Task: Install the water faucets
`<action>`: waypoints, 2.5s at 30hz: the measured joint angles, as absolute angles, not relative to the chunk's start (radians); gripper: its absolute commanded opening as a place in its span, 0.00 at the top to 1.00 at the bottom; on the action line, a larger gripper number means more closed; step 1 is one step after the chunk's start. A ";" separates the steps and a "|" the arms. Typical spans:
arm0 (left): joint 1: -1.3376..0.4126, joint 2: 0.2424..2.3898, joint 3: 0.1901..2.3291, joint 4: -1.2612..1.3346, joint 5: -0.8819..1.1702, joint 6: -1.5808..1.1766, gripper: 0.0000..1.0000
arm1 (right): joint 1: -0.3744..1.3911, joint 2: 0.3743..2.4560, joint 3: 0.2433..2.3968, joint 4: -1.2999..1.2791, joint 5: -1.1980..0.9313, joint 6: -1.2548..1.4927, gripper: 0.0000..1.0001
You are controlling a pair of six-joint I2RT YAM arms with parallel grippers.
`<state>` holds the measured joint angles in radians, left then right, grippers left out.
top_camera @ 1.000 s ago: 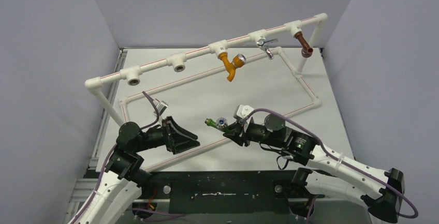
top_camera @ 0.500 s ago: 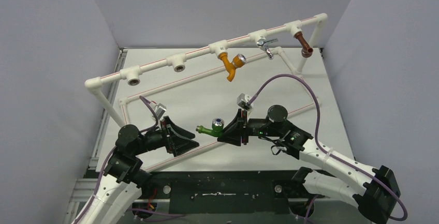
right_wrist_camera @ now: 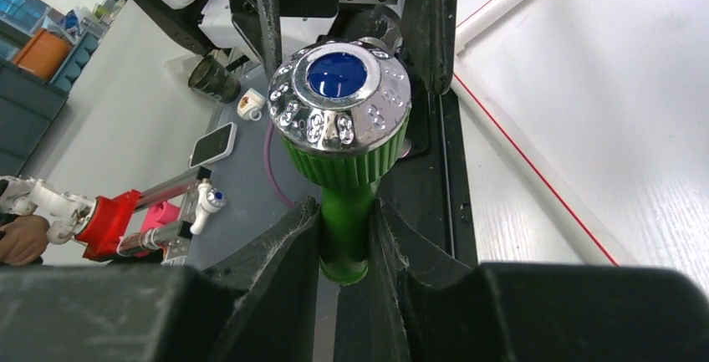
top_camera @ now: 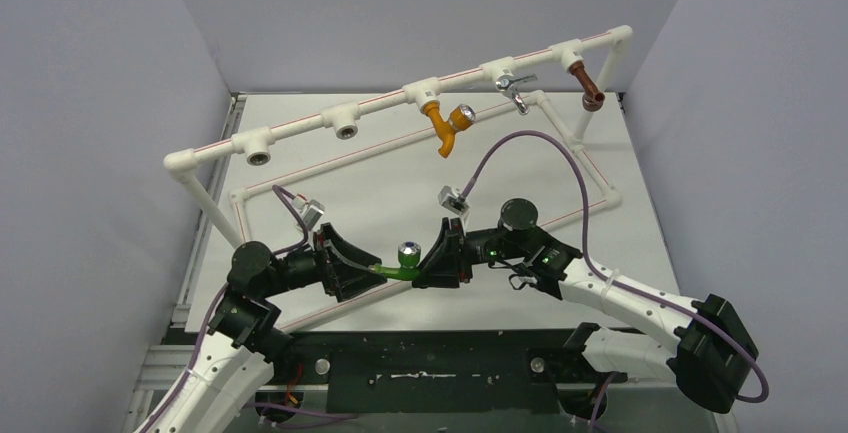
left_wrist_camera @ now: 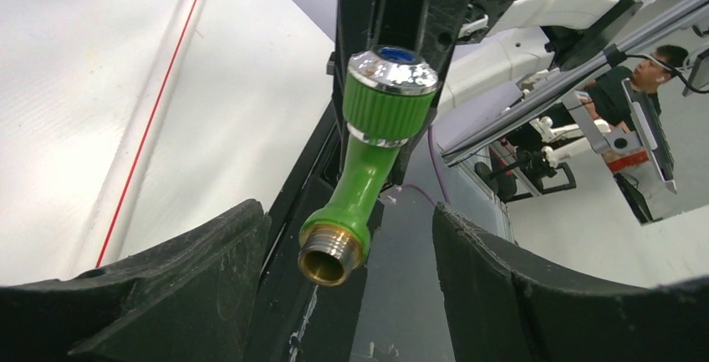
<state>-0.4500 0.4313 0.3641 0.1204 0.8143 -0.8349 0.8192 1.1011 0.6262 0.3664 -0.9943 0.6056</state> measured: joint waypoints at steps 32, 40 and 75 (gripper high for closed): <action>-0.448 0.431 0.290 0.362 0.923 -0.971 1.00 | 0.854 1.124 0.632 0.462 -1.027 0.669 0.72; -0.446 0.404 0.279 0.366 0.917 -0.987 1.00 | 0.907 1.092 0.606 0.485 -0.896 0.669 0.42; -0.446 0.381 0.263 0.348 0.839 -0.992 1.00 | 0.978 0.986 0.458 0.687 -0.572 0.693 0.51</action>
<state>-0.4461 0.3813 0.2634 0.3485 0.8394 -0.9916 0.9779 0.9859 0.4576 0.6872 -0.5716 0.6933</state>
